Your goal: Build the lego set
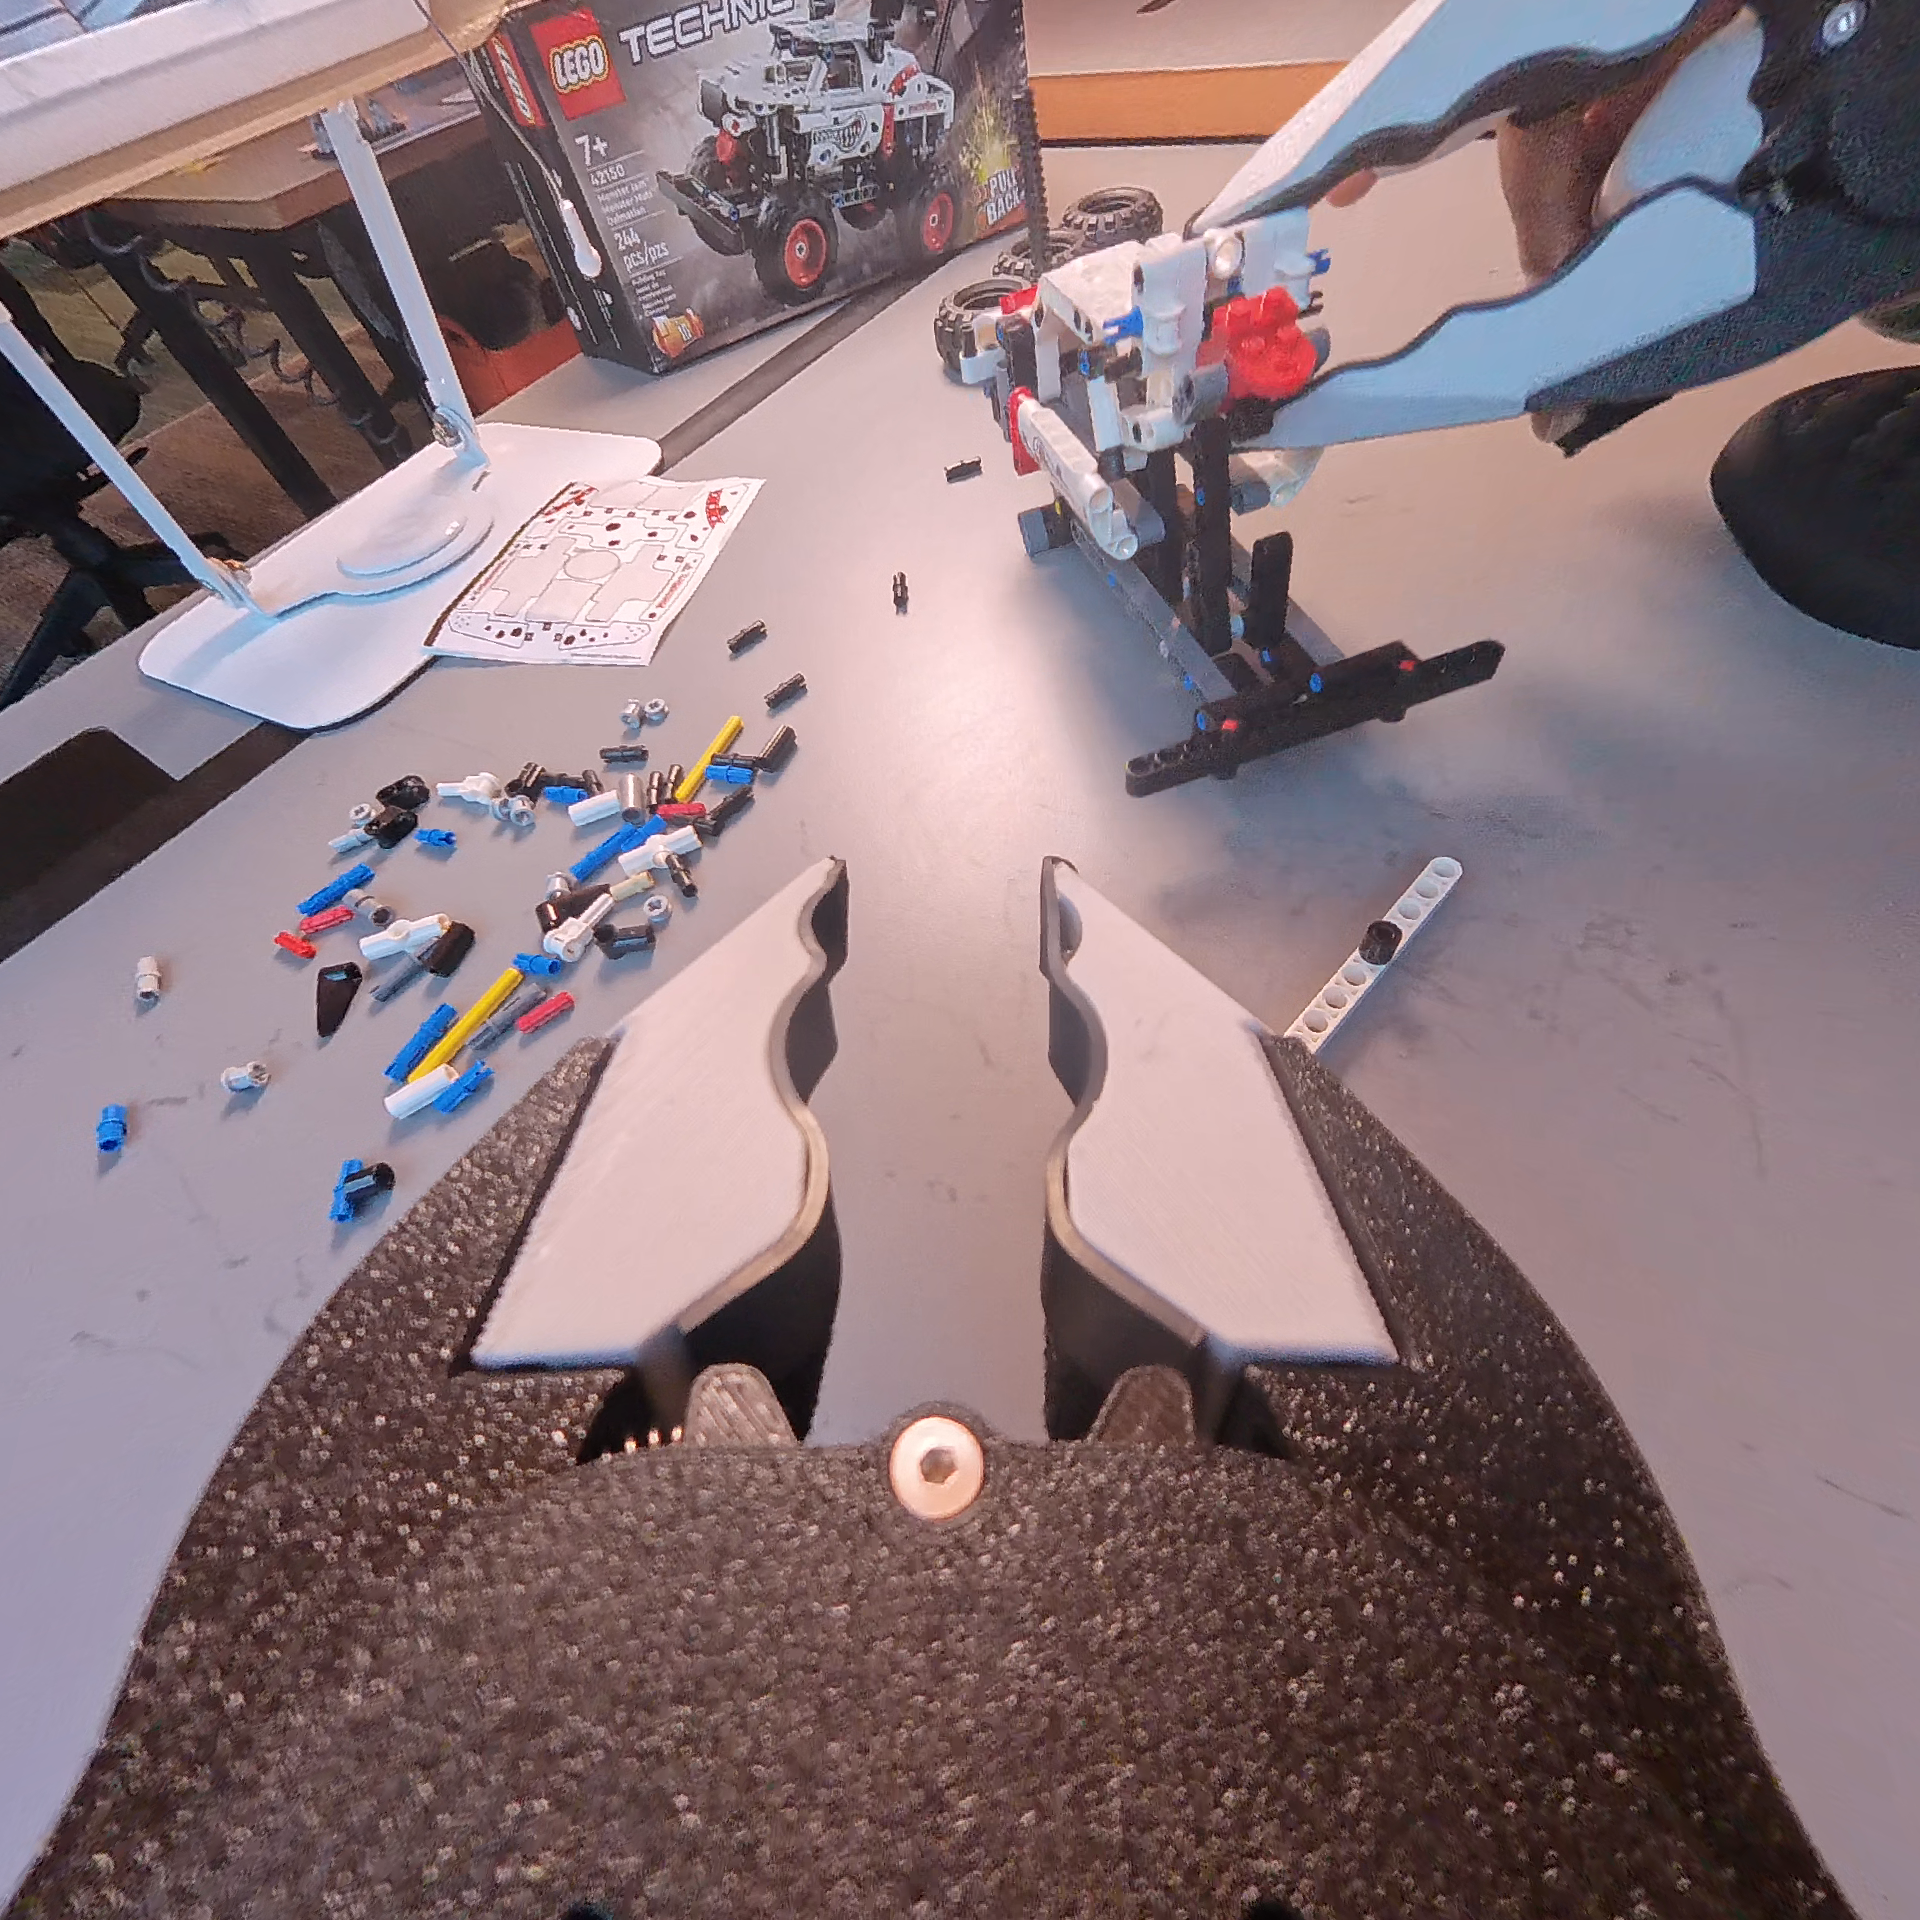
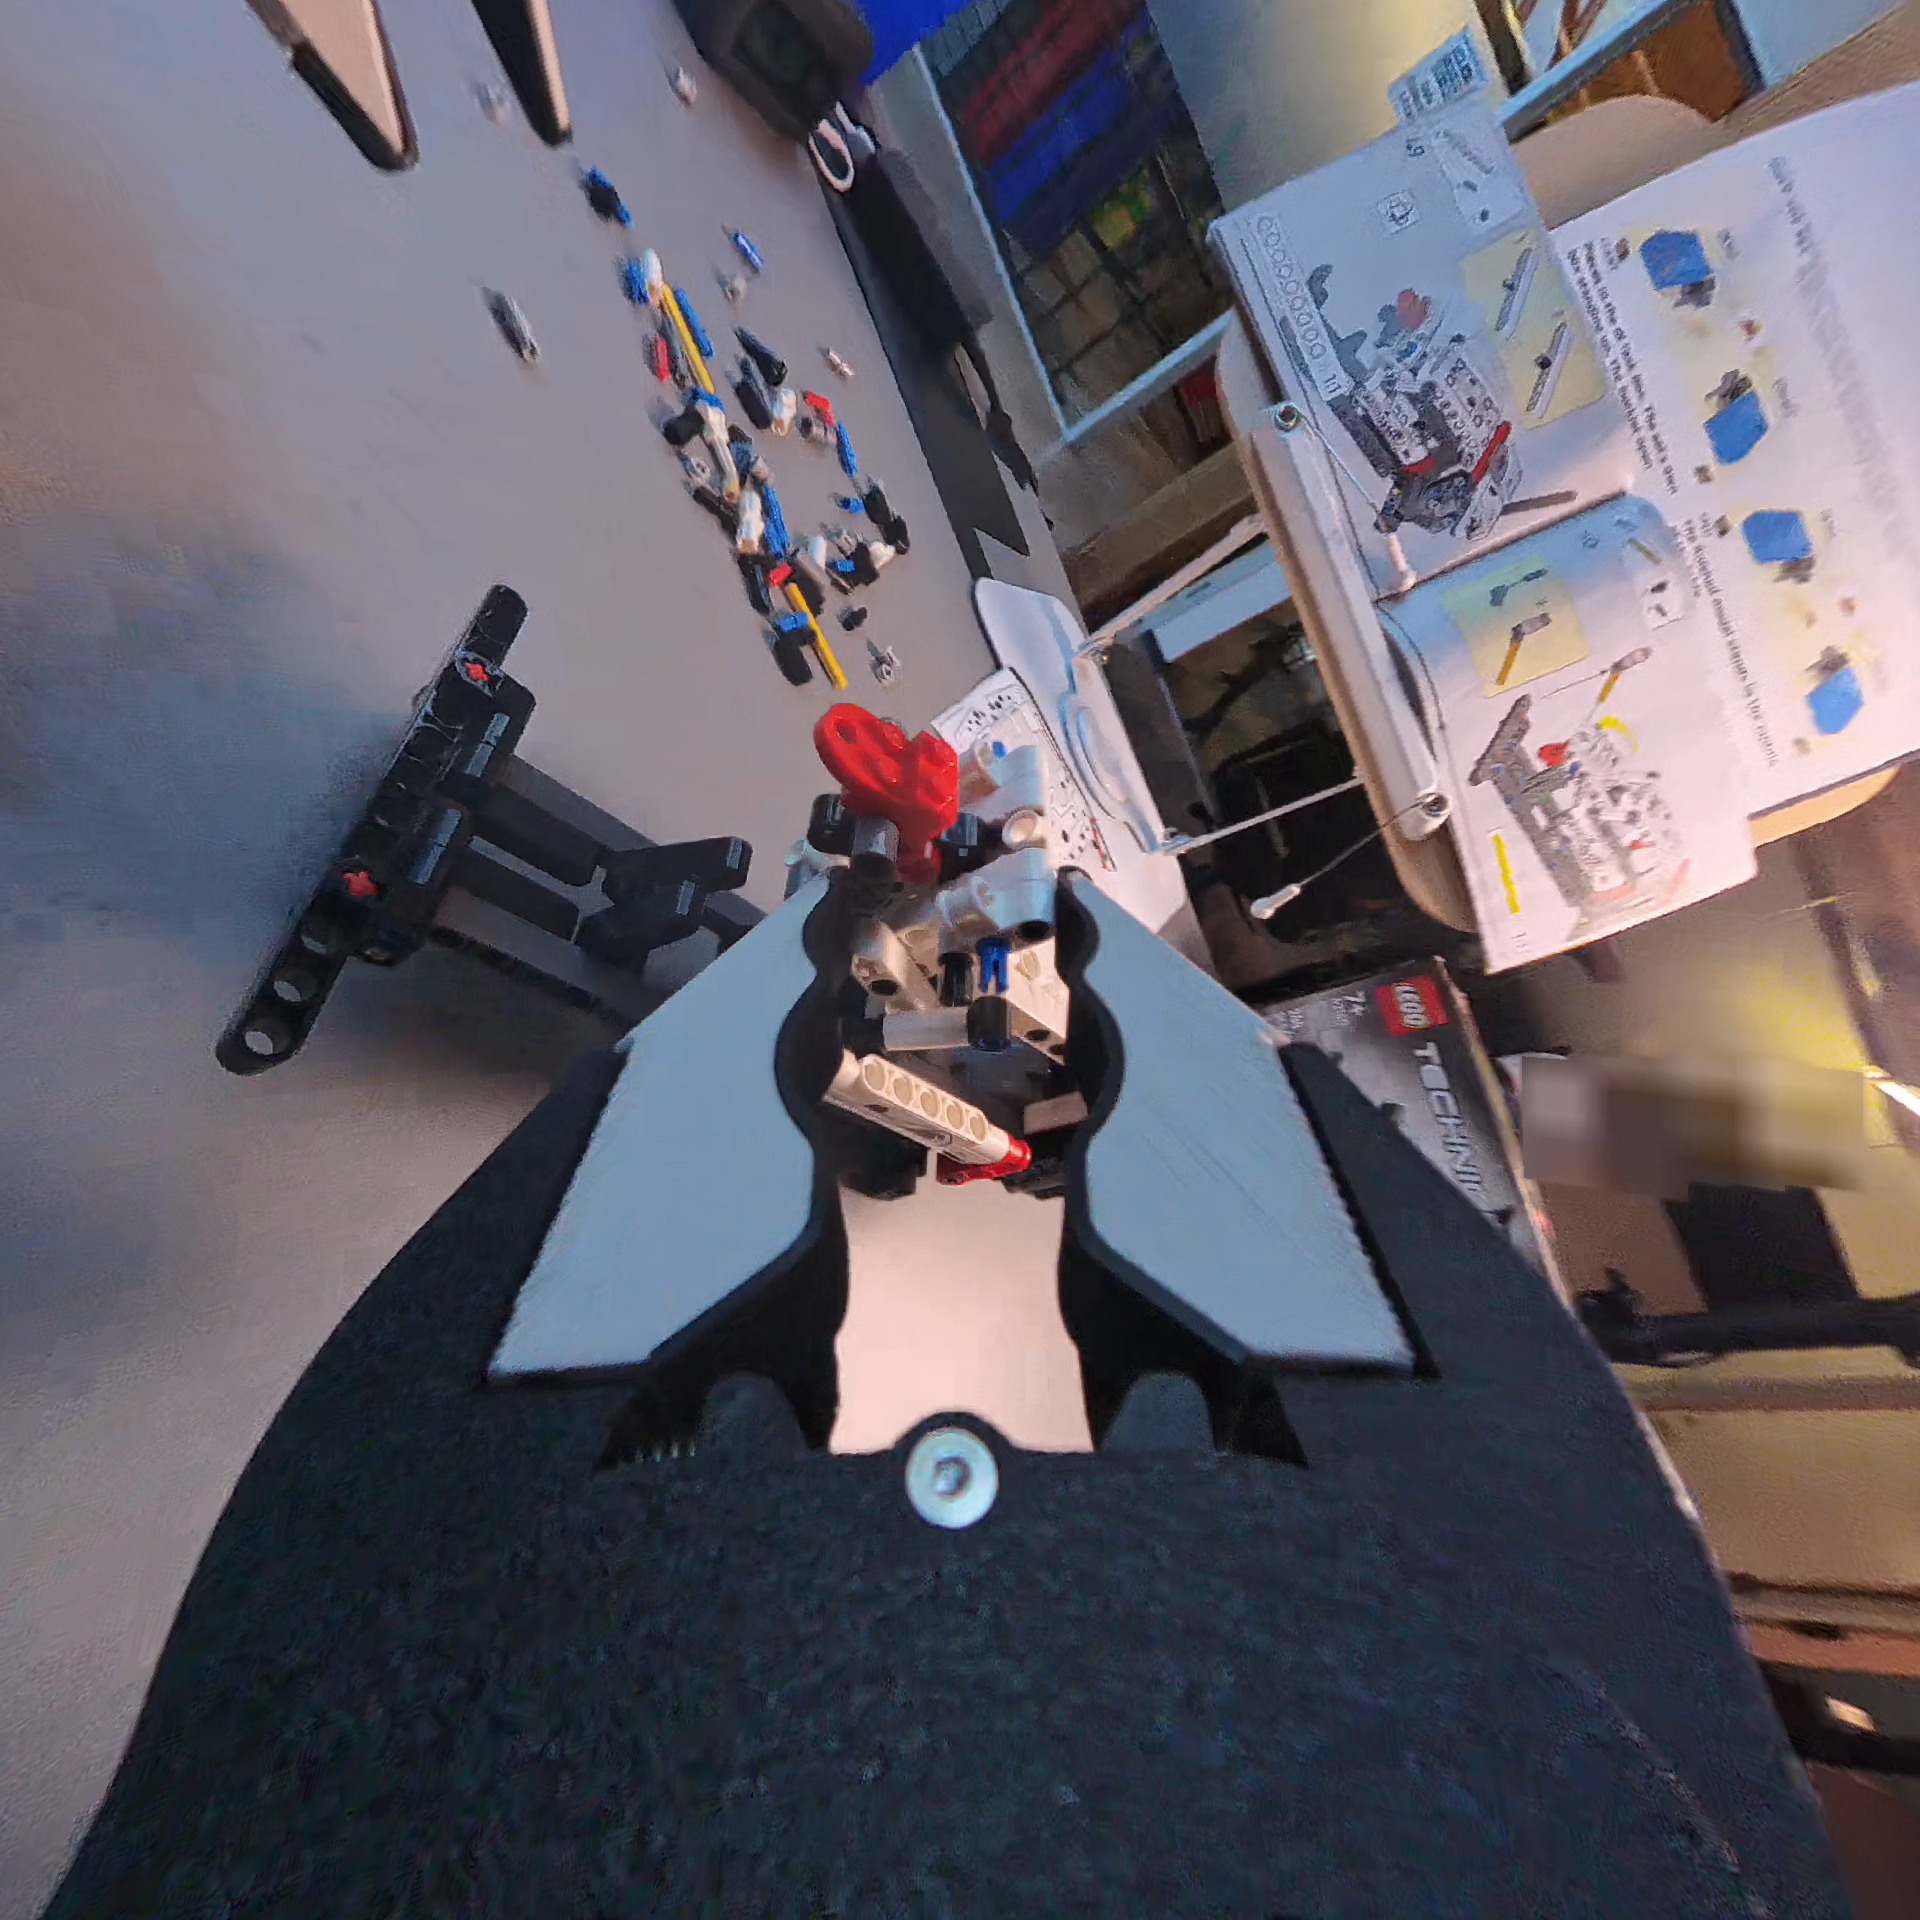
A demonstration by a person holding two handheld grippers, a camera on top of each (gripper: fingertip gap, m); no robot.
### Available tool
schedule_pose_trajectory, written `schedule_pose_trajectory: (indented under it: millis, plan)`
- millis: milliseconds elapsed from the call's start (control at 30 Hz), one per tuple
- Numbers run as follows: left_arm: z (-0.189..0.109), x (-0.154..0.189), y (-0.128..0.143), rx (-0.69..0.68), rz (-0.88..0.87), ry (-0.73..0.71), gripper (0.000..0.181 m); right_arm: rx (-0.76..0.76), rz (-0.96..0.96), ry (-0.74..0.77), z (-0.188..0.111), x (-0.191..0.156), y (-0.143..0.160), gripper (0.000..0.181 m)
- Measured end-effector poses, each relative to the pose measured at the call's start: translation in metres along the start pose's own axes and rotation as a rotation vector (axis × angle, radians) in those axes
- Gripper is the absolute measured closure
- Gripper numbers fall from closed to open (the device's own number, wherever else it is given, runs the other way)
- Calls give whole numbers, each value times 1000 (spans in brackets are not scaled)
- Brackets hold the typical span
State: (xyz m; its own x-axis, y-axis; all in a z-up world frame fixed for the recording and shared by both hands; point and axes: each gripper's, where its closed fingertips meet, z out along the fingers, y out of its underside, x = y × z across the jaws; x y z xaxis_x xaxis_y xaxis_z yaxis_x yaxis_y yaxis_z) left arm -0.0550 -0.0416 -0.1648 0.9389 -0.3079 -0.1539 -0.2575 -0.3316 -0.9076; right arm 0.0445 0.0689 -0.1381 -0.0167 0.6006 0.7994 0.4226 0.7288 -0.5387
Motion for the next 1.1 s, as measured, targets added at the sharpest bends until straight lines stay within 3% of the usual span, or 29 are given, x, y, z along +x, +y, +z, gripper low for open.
schedule_pose_trajectory:
  millis: [167,333,500,633,800,933,1100]
  plan:
    - [0,-1,1,-4,-4,-3,144,-45,-131,43,5,-13,-1,140]
    - [1,-2,2,-6,-11,-5,144,-11,24,-129,1,-23,-8,116]
    - [1,-2,2,-6,-11,-3,144,84,250,-269,-11,-9,-28,128]
    - [1,-3,3,-10,-9,-5,144,24,224,-330,-3,-16,-15,142]
    - [1,-5,3,-6,-22,-9,144,26,247,-323,1,-17,-18,145]
    - [2,-4,4,-7,-27,-2,144,55,260,-451,-10,-17,-26,119]
    - [3,-4,5,-12,-35,4,144,-5,52,-640,-8,2,-14,94]
